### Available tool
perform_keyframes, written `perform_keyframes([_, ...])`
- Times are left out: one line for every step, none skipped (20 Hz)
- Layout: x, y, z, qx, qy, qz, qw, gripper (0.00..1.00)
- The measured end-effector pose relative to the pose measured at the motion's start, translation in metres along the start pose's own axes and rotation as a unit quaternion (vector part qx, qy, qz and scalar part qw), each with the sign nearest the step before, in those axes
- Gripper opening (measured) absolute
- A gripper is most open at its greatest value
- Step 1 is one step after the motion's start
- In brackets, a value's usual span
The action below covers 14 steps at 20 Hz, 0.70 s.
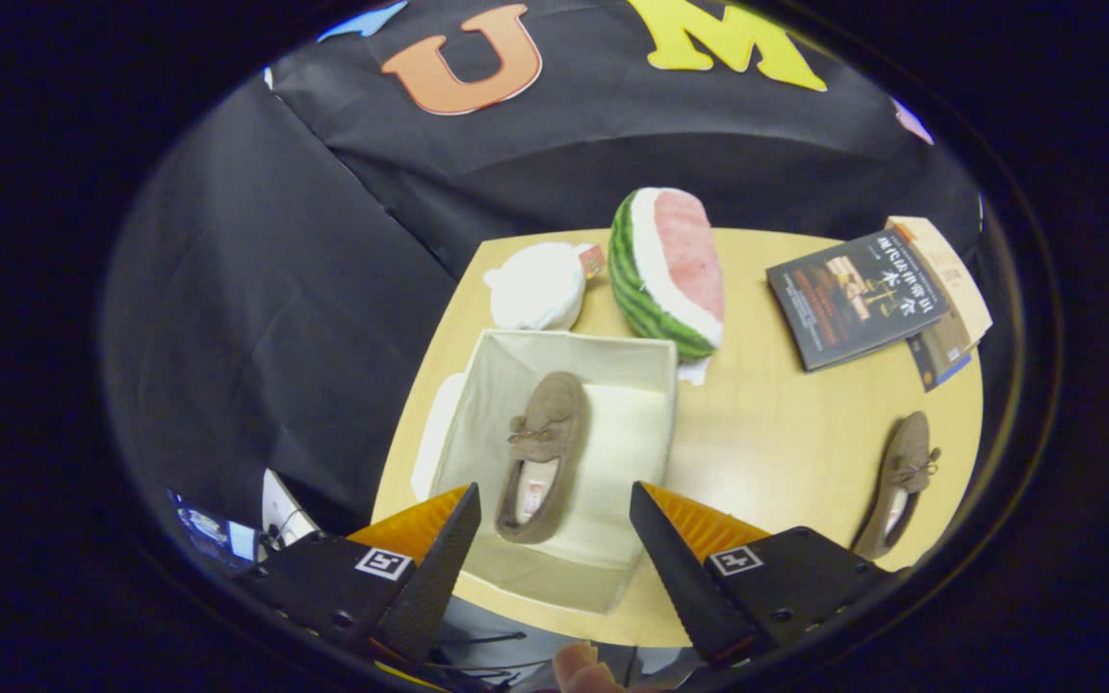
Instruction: Open the storage box then place both shoes into the box .Put the left shoe in first, then the right shoe, with the right side of both shoes facing outward in a uniform manner.
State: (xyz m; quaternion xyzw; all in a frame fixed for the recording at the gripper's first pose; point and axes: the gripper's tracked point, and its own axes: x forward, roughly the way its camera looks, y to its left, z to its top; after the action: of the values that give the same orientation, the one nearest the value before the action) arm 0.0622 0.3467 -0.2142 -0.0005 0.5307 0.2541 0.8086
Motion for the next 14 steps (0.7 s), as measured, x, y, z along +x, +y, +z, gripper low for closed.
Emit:
perform_keyframes([-0.008, -0.018, 0.0, -0.005, -0.002, -0.008, 1.0, 0.96])
perform_keyframes([-0.017, -0.039, 0.0, -0.008, -0.007, -0.019, 1.0, 0.96])
perform_keyframes([-0.023, -0.063, 0.0, -0.01, -0.012, -0.032, 0.999, 0.96])
perform_keyframes([-0.028, -0.089, -0.002, -0.009, -0.012, -0.05, 0.999, 0.96])
perform_keyframes([-0.031, -0.118, -0.006, -0.005, -0.01, -0.067, 0.998, 0.96])
perform_keyframes([-0.033, -0.15, -0.012, 0.0, -0.005, -0.09, 0.996, 0.96])
perform_keyframes([-0.033, -0.182, -0.017, 0.01, 0.004, -0.112, 0.994, 0.96])
perform_keyframes([-0.034, -0.211, -0.027, 0.025, 0.013, -0.131, 0.991, 0.96])
perform_keyframes([-0.032, -0.238, -0.036, 0.039, 0.025, -0.144, 0.989, 0.96])
perform_keyframes([-0.034, -0.264, -0.047, 0.047, 0.038, -0.156, 0.986, 0.96])
perform_keyframes([-0.036, -0.291, -0.055, 0.054, 0.045, -0.17, 0.983, 0.96])
perform_keyframes([-0.039, -0.313, -0.062, 0.059, 0.049, -0.184, 0.98, 0.96])
perform_keyframes([-0.04, -0.333, -0.07, 0.062, 0.053, -0.195, 0.977, 0.96])
perform_keyframes([-0.042, -0.35, -0.078, 0.066, 0.06, -0.203, 0.975, 0.96])
